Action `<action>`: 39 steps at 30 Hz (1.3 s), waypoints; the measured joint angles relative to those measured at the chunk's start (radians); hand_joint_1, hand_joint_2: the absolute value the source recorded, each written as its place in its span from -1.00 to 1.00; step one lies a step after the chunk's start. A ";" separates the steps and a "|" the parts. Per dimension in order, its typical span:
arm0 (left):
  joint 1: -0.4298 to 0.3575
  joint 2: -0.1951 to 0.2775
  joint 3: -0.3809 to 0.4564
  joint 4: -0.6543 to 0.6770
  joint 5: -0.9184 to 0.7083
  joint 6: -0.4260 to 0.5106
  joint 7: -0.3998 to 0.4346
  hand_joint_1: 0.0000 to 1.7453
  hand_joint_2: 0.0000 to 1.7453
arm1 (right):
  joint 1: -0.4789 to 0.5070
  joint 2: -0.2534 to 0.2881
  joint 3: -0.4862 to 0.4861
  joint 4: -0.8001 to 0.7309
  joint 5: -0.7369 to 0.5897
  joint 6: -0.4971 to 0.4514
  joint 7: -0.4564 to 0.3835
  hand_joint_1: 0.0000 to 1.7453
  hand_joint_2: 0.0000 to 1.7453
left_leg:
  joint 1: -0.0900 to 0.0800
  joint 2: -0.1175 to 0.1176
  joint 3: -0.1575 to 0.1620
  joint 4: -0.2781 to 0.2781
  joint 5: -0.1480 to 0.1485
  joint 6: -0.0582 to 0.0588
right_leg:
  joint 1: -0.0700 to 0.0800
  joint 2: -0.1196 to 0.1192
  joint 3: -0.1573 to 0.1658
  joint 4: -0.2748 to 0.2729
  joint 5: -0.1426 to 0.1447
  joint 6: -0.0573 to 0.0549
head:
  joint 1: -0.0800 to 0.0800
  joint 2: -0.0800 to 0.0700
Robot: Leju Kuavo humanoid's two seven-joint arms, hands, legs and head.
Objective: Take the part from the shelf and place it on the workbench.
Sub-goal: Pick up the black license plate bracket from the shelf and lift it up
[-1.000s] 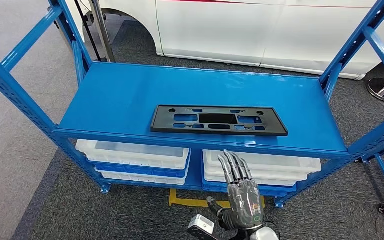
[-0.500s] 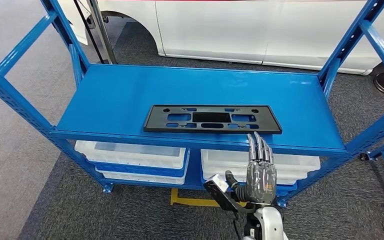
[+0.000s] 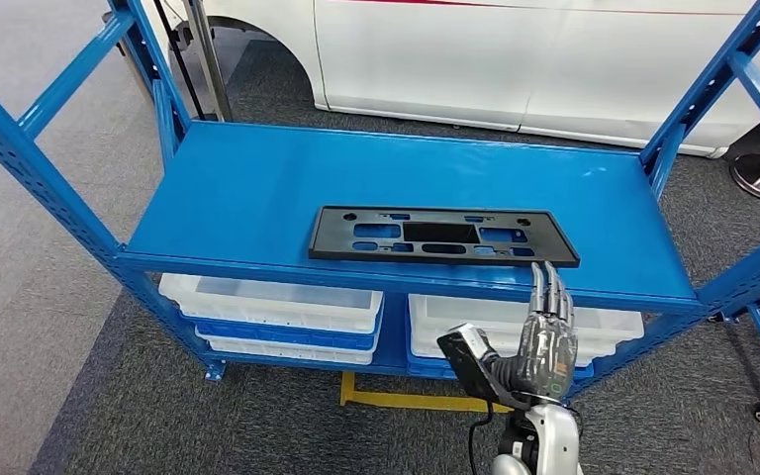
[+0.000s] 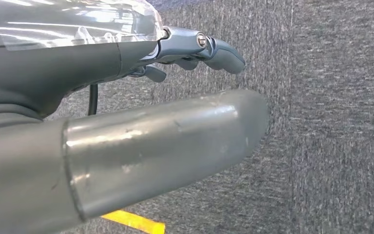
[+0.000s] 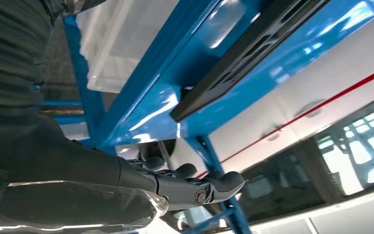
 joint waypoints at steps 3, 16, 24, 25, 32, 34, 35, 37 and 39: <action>-0.002 -0.001 0.026 -0.001 -0.031 -0.016 -0.007 -1.00 -1.00 | 0.015 0.003 -0.071 -0.024 -0.037 0.005 -0.052 -1.00 1.00 | -0.005 -0.002 0.003 0.001 -0.001 0.000 | 0.002 0.000 0.019 -0.046 0.059 -0.009 | 0.000 0.000; -0.024 -0.002 0.098 -0.012 -0.092 -0.050 -0.024 -1.00 -1.00 | 0.036 0.052 -0.078 -0.078 0.046 0.055 -0.103 -1.00 1.00 | -0.002 0.000 -0.125 0.289 -0.148 -0.052 | 0.007 -0.007 0.116 -0.272 0.147 -0.057 | -0.001 0.000; -0.030 0.000 0.114 -0.014 -0.098 -0.050 -0.024 -1.00 -1.00 | 0.037 0.060 -0.046 -0.076 0.048 0.054 -0.093 -1.00 1.00 | -0.004 0.000 0.003 0.014 -0.017 -0.029 | 0.011 -0.003 0.112 -0.251 0.133 -0.029 | -0.001 0.000; -0.030 0.000 0.115 -0.014 -0.101 -0.050 -0.024 -1.00 -1.00 | 0.036 0.060 -0.038 -0.075 0.049 0.054 -0.090 -1.00 1.00 | -0.003 0.000 0.004 0.010 -0.014 -0.023 | 0.010 -0.003 0.112 -0.248 0.131 -0.024 | -0.001 0.000; -0.040 0.005 0.121 -0.013 -0.116 -0.048 -0.024 -1.00 -1.00 | 0.032 0.060 0.007 -0.054 0.062 0.053 -0.077 -1.00 1.00 | -0.002 0.000 0.011 0.000 -0.011 0.000 | 0.001 -0.001 -0.024 0.024 0.018 -0.004 | 0.000 0.000; -0.042 0.005 0.121 -0.009 -0.122 -0.043 -0.024 -1.00 -1.00 | 0.029 0.060 0.018 -0.047 0.075 0.052 -0.070 -1.00 1.00 | -0.002 -0.002 0.018 0.001 -0.015 -0.003 | 0.001 -0.001 0.020 -0.075 0.090 -0.011 | 0.000 0.000; -0.044 0.006 0.122 -0.006 -0.126 -0.039 -0.024 -1.00 -1.00 | 0.025 0.060 0.024 -0.044 0.089 0.051 -0.063 -1.00 1.00 | -0.003 -0.003 0.021 0.001 -0.017 -0.006 | 0.003 0.000 0.053 -0.144 0.120 -0.016 | 0.000 0.000; -0.049 0.009 0.123 0.004 -0.136 -0.027 -0.024 -1.00 -1.00 | 0.016 0.060 0.039 -0.038 0.145 0.046 -0.039 -1.00 1.00 | -0.005 -0.004 0.021 0.002 -0.021 -0.014 | 0.009 0.001 0.095 -0.238 0.149 -0.025 | -0.001 0.000; -0.054 0.015 0.127 0.017 -0.147 -0.015 -0.025 -1.00 -1.00 | 0.005 0.056 0.054 -0.030 0.232 0.037 0.005 -1.00 1.00 | -0.005 -0.003 0.020 0.001 -0.022 -0.025 | 0.014 0.002 0.096 -0.252 0.146 -0.031 | -0.001 0.000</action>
